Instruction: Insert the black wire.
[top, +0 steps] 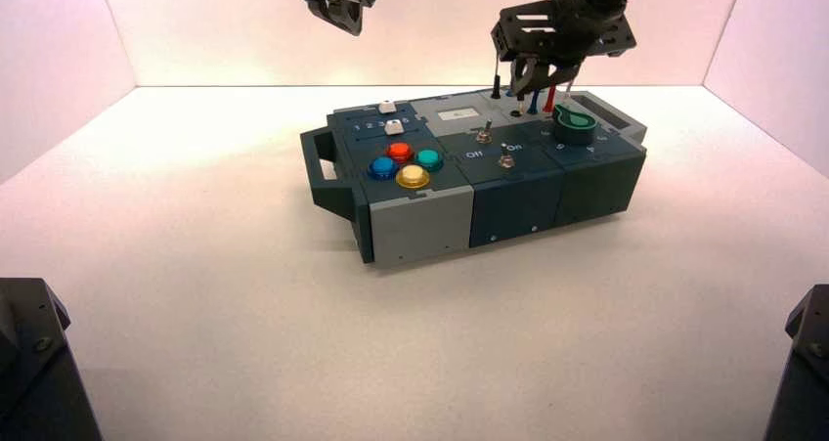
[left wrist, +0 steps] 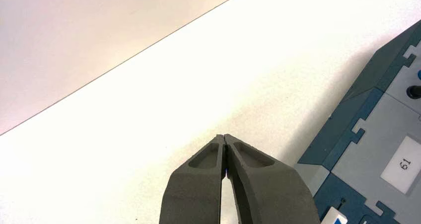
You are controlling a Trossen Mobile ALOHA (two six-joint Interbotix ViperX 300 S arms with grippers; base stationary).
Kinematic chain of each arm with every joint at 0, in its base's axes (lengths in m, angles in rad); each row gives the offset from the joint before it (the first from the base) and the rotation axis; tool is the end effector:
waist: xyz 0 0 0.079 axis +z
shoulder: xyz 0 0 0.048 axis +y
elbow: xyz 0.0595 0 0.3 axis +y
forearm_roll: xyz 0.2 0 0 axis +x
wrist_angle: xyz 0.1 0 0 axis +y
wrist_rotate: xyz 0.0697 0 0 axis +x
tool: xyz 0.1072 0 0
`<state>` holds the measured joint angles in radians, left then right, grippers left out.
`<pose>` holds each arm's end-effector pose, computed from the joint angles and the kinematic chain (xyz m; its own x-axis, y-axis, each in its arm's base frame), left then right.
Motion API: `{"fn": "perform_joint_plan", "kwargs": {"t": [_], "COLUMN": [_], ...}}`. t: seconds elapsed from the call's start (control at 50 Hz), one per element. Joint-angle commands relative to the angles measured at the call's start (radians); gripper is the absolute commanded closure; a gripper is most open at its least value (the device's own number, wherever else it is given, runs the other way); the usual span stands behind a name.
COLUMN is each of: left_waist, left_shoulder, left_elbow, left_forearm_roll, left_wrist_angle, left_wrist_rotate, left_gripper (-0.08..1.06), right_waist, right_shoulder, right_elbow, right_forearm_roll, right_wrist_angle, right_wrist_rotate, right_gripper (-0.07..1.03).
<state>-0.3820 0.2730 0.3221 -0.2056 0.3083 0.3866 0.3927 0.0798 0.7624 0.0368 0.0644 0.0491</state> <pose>0.4568 -0.1953 0.0937 0.5546 -0.2895 -0.7801 0.5378 0.8401 0.0705 0.3620 0.1504 0.0582 0.5686 0.2381 -0.7874 -0.3203 0.9457 0.0547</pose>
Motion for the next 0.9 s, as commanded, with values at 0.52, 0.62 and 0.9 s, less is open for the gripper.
{"fn": "perform_joint_plan", "kwargs": {"t": [0.52, 0.62, 0.9], "left_waist": [0.008, 0.008, 0.008], "left_shoulder": [-0.049, -0.051, -0.048], "left_elbow": [-0.028, -0.031, -0.040], "left_forearm_roll": [-0.002, -0.002, -0.002], "left_wrist_angle": [-0.011, -0.011, -0.011], "left_wrist_rotate": [-0.002, -0.003, -0.002], "left_gripper": [1.00, 1.00, 1.00], "right_waist": [0.005, 0.005, 0.005], "right_shoulder": [-0.015, -0.003, 0.023], "right_elbow": [-0.029, -0.034, -0.037], "right_forearm_roll": [-0.006, -0.008, -0.011], "right_wrist_angle": [-0.038, -0.046, -0.064], "right_wrist_rotate": [-0.003, -0.003, -0.003], "right_gripper": [0.99, 0.99, 0.99]}}
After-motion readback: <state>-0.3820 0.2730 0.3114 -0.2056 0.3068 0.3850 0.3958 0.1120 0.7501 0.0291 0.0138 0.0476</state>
